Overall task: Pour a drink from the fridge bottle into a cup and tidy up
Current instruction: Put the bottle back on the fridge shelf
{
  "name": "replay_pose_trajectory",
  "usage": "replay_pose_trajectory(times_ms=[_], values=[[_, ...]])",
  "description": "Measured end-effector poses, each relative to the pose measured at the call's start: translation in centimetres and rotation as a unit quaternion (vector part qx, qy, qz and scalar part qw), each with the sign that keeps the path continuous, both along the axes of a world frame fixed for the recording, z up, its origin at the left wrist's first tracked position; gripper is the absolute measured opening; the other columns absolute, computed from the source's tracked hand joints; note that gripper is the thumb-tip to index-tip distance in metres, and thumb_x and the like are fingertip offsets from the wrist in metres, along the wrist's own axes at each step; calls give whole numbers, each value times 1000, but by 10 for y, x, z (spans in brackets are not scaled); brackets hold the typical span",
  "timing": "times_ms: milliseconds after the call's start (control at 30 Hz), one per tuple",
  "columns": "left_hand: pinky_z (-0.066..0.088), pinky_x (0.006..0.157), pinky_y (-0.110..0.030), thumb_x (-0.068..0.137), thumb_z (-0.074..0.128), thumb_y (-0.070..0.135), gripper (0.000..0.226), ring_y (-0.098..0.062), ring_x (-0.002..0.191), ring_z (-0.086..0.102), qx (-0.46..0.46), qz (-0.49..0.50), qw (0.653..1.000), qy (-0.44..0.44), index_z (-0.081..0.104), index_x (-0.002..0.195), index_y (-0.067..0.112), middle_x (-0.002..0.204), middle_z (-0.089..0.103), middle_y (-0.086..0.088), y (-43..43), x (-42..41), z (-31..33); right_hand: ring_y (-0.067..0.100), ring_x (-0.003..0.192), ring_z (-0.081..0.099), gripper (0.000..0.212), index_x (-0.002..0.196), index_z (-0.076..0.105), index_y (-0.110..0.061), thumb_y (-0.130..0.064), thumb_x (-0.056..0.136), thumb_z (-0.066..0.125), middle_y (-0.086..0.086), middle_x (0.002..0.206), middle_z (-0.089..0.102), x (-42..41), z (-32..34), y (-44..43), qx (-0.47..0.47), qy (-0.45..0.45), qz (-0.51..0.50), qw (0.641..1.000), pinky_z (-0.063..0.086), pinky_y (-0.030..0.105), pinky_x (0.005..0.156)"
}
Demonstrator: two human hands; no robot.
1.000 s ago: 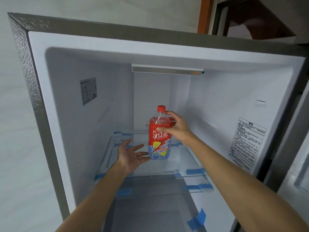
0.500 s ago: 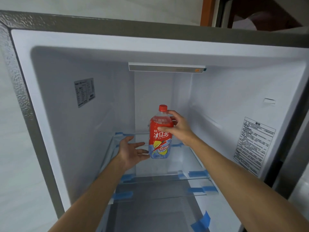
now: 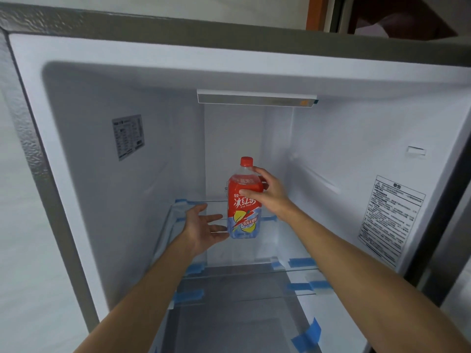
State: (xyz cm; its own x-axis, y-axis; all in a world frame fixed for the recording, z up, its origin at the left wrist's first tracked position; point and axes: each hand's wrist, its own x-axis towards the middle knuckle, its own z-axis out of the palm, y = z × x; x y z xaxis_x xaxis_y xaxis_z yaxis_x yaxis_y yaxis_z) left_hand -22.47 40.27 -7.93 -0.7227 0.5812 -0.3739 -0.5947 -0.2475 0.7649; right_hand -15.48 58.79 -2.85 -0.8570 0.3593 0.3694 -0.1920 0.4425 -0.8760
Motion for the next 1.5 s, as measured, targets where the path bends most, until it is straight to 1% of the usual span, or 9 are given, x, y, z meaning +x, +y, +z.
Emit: replay_pose_trajectory(times_ms=[233, 400, 500, 633, 700, 800, 933, 1200, 1500], values=[[52, 76, -42, 99, 44, 40, 46, -34, 93, 61, -64, -29, 995, 77, 53, 124, 3, 106, 61, -21, -8, 14, 17, 17, 111, 60, 88, 152, 26, -26, -28, 82, 78, 6, 139, 54, 7, 2, -11, 13, -51, -11, 999, 54, 32, 87], [49, 94, -42, 98, 49, 33, 24, -28, 97, 61, -220, -97, 930, 279, 61, 108, 14, 109, 64, -11, -19, 29, 28, 30, 123, 57, 96, 148, 19, -11, -34, 78, 81, 10, 140, 53, 18, 14, -26, 48, -169, -92, 980, 48, 42, 99], [48, 100, -42, 94, 58, 34, 43, -30, 112, 59, -350, -99, 826, 431, 56, 130, 11, 128, 60, -14, -28, 32, 19, 29, 120, 58, 77, 135, 36, -7, -26, 77, 83, 10, 134, 57, 32, 16, -37, 109, -238, -117, 958, 48, 35, 96], [47, 100, -41, 90, 55, 49, 66, -33, 126, 51, -505, -136, 577, 627, 41, 143, 12, 139, 51, -15, -54, 45, 8, 23, 124, 54, 64, 139, 45, -15, -29, 85, 76, 5, 139, 55, 61, 13, -59, 215, -292, -78, 929, 41, 25, 95], [46, 99, -43, 90, 52, 52, 68, -36, 128, 48, -527, -145, 510, 664, 39, 142, 10, 139, 50, -17, -65, 53, 6, 22, 127, 51, 65, 143, 41, -20, -33, 87, 73, 4, 144, 51, 77, 8, -74, 265, -317, -40, 910, 39, 26, 101], [43, 100, -44, 92, 49, 53, 67, -37, 129, 45, -542, -176, 455, 684, 37, 142, 10, 141, 47, -18, -79, 66, 3, 26, 136, 42, 79, 152, 26, -20, -43, 89, 68, 6, 154, 38, 102, -2, -95, 354, -357, -47, 863, 33, 31, 111], [44, 95, -43, 92, 49, 53, 63, -36, 122, 49, -525, -197, 425, 710, 39, 138, 11, 135, 50, -16, -98, 83, 0, 29, 135, 40, 85, 154, 19, -19, -52, 89, 63, 12, 154, 34, 133, -16, -122, 386, -410, -73, 823, 37, 39, 110], [46, 94, -46, 92, 50, 52, 64, -36, 122, 50, -509, -224, 393, 732, 38, 141, 11, 135, 50, -16, -129, 125, 0, 32, 131, 45, 81, 151, 25, -15, -50, 90, 63, 14, 149, 38, 189, -28, -164, 360, -423, -107, 825, 42, 43, 104], [46, 95, -47, 92, 49, 52, 66, -38, 124, 49, -507, -216, 408, 728, 35, 140, 9, 136, 50, -16, -165, 165, 3, 32, 131, 45, 81, 152, 25, -16, -50, 89, 64, 14, 150, 38, 237, -32, -192, 342, -421, -120, 831, 43, 41, 102]])
